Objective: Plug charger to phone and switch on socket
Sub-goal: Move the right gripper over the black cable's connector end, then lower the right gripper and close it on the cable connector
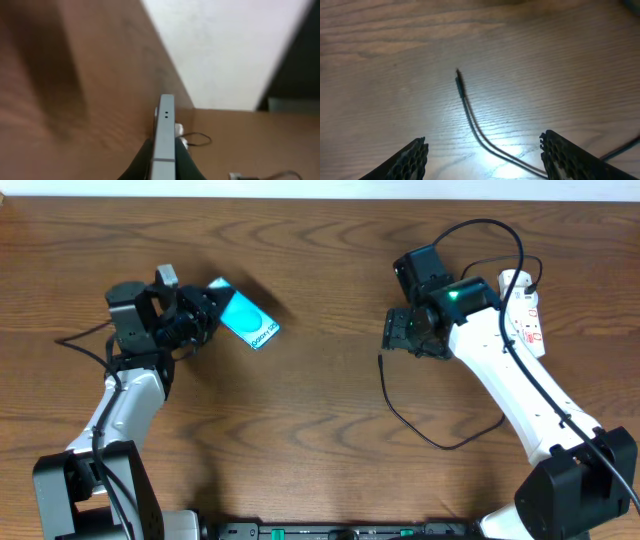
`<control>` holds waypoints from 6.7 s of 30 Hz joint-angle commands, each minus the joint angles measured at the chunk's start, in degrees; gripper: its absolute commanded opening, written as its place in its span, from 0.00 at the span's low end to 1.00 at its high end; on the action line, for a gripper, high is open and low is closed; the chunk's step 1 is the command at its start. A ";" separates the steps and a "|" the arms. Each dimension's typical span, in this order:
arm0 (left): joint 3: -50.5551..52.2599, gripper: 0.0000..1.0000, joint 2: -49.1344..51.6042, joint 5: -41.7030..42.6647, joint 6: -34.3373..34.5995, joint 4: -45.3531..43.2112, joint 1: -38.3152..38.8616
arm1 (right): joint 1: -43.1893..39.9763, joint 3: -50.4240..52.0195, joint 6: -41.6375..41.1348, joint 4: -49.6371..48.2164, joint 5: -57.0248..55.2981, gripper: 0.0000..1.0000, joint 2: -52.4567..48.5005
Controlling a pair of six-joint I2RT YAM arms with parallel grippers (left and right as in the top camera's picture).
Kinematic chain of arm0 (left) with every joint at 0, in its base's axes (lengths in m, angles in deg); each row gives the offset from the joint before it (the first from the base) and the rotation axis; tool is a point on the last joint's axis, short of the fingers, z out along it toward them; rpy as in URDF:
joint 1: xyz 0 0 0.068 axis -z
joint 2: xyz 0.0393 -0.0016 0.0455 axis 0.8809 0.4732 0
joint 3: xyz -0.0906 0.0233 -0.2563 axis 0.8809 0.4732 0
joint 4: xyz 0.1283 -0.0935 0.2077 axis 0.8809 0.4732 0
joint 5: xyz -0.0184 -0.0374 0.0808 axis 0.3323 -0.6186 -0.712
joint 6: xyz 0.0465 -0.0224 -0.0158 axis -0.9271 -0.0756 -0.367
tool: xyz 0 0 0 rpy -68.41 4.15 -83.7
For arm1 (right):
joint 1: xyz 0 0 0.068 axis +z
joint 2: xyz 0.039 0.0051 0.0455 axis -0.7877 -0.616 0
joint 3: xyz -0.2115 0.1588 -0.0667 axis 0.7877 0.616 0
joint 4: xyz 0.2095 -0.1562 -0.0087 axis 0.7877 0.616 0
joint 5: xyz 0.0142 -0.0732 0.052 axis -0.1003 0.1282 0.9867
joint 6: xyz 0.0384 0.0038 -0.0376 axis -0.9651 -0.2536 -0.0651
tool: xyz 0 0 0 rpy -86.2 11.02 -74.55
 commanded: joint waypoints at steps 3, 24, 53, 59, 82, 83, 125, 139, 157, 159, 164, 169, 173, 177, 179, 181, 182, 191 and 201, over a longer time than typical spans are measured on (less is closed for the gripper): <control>-0.09 0.07 4.85 8.96 -0.13 -4.74 -0.02 | 0.33 -0.90 1.14 -0.09 -1.53 0.72 -0.50; -0.09 0.07 14.93 16.48 4.63 -20.65 3.32 | 7.26 -0.70 7.15 0.13 1.81 0.71 -6.19; -0.09 0.08 14.93 15.85 4.17 -20.68 3.48 | 7.10 -0.24 -0.48 -5.77 -2.84 0.56 -18.16; -0.09 0.08 14.93 15.85 4.15 -20.68 3.48 | 6.47 -0.24 -0.87 -6.80 -2.86 0.58 -18.32; -0.09 0.07 14.93 15.41 4.20 -20.65 3.48 | 4.81 0.39 -1.29 -6.82 -1.27 0.58 -18.40; -0.09 0.07 14.93 15.41 4.20 -20.65 3.48 | 4.81 0.55 -1.29 -6.82 -1.14 0.58 -18.40; -0.09 0.07 14.93 14.36 4.20 -20.65 3.48 | 4.81 2.75 -0.85 -9.75 2.58 0.45 -20.98; -0.09 0.07 14.93 14.36 4.20 -20.63 3.48 | 4.81 2.75 -0.85 -10.38 1.03 0.41 -20.98; -0.09 0.07 14.93 14.38 4.22 -20.63 3.48 | 4.81 2.75 -0.85 -10.97 0.98 0.25 -20.98; -0.09 0.07 14.93 14.38 4.20 -20.63 3.48 | 4.81 2.75 -0.85 -11.13 0.59 0.25 -20.98; -0.09 0.07 14.93 14.40 4.22 -20.63 3.45 | 4.81 2.75 -0.85 -11.37 0.11 0.24 -20.98; -0.09 0.08 14.93 14.40 4.22 -20.63 3.48 | 4.81 2.75 -0.85 -11.58 -0.46 0.24 -20.98; -0.09 0.07 14.93 14.40 4.22 -20.63 3.45 | 4.81 2.75 -0.85 -11.78 -0.46 0.24 -20.98; -0.09 0.08 14.93 14.40 4.22 -20.63 3.48 | 4.81 2.75 -0.85 -11.74 -0.44 0.23 -20.98; -0.09 0.08 14.93 14.40 4.22 -20.63 3.45 | 4.81 2.75 -0.87 -11.74 -0.42 0.20 -20.98; -0.09 0.07 14.93 14.40 4.22 -20.63 3.48 | 4.81 2.75 -0.87 -11.72 -0.42 0.20 -20.98; -0.09 0.07 14.93 14.40 4.22 -20.63 3.48 | 4.81 2.75 -0.85 -11.69 -0.39 0.20 -20.98; -0.09 0.08 14.93 14.40 4.22 -20.63 3.48 | 4.85 2.78 -0.90 -11.67 -0.22 0.20 -21.00; -0.09 0.07 14.93 14.40 4.22 -20.63 3.45 | 5.57 2.78 -1.53 -11.72 -0.24 0.19 -21.00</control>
